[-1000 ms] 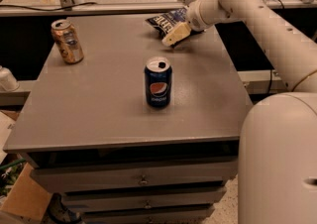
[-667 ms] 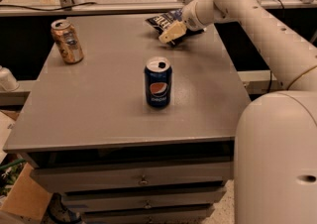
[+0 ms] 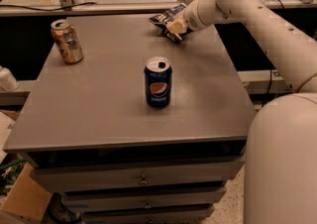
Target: Move blue chip bag near orange can
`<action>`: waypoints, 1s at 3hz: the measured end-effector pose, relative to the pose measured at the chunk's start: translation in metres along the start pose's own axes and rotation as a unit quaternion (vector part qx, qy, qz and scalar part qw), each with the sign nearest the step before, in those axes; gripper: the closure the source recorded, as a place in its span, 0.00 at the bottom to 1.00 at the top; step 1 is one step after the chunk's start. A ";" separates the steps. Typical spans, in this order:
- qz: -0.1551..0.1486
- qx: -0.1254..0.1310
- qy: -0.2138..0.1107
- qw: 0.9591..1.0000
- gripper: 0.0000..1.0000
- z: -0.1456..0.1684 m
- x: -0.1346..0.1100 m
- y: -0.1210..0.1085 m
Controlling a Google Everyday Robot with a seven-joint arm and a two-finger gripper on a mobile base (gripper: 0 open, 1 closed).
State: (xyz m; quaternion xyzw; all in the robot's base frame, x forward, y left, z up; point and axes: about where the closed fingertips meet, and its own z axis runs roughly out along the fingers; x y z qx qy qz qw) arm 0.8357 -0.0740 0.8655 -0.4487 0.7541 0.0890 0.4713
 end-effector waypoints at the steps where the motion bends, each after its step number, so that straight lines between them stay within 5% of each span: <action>1: -0.003 0.001 0.006 1.000 0.87 -0.010 0.007 0.008; 2: -0.009 -0.001 0.010 1.000 1.00 -0.017 0.010 0.017; 3: -0.016 0.002 0.008 1.000 1.00 -0.025 0.007 0.020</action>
Offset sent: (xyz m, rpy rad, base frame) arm -0.0426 -0.0100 -0.0008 -0.0427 -0.0037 0.0074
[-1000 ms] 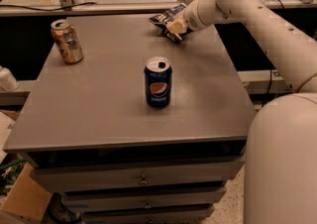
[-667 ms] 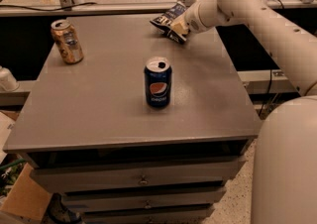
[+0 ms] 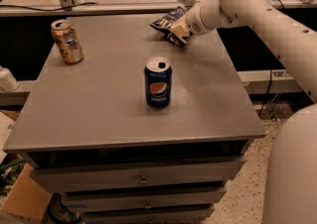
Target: Move blue chip bag near orange can
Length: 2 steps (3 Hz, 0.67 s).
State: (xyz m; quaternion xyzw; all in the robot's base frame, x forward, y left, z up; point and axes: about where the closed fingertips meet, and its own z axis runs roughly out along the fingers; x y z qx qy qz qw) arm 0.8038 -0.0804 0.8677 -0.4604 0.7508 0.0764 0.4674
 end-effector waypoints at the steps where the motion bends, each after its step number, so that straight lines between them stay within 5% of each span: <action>1: -0.014 0.000 -0.020 1.000 1.00 -0.014 -0.017 -0.005; 2: -0.045 -0.017 -0.066 0.997 1.00 -0.026 -0.062 -0.006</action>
Offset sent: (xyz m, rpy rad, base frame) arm -0.0059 0.0438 0.1312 0.1022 -0.2077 0.2429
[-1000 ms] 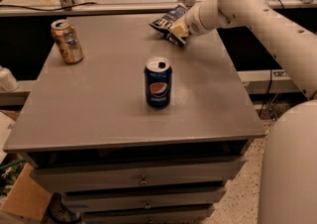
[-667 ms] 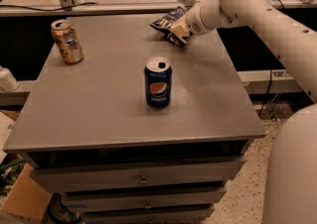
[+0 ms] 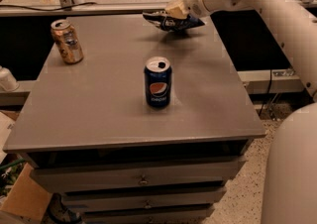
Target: Move blue chip bag near orange can
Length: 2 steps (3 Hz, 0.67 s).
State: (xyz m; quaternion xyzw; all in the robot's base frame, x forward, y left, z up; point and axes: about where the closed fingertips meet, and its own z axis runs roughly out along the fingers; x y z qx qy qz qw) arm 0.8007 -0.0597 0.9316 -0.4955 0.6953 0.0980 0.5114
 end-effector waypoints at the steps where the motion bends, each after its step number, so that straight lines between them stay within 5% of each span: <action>1: -0.033 -0.041 -0.046 0.998 1.00 0.011 -0.049 0.014; 2: -0.055 -0.090 -0.085 0.991 1.00 0.029 -0.090 0.038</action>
Offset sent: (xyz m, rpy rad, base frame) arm -0.0207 0.1368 0.0724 0.1031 -0.0658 0.4089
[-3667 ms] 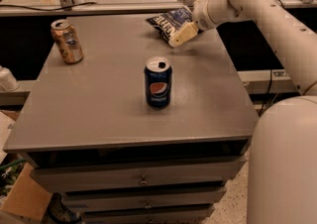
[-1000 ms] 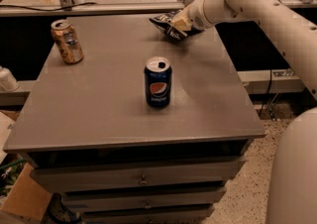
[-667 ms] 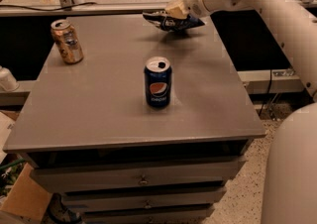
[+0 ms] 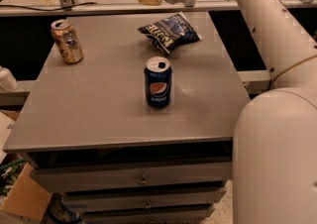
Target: Move blue chip bag near orange can
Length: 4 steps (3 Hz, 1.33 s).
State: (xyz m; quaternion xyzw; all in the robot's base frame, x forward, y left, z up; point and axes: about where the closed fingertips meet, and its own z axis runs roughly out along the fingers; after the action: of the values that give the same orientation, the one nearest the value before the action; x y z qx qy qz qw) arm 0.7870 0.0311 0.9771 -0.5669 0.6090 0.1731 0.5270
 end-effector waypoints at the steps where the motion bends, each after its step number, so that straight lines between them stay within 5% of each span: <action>1: -0.021 -0.033 -0.002 0.999 0.83 0.016 -0.017 0.013; 4: 0.007 -0.010 0.123 0.992 0.12 -0.023 0.075 0.010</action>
Offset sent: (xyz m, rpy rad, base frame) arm -0.0030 -0.0288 -0.0256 -0.1784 0.0436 -0.0364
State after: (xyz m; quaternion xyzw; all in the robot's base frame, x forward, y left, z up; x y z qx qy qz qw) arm 0.7829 -0.0227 0.9190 -0.5850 0.6710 0.1118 0.4416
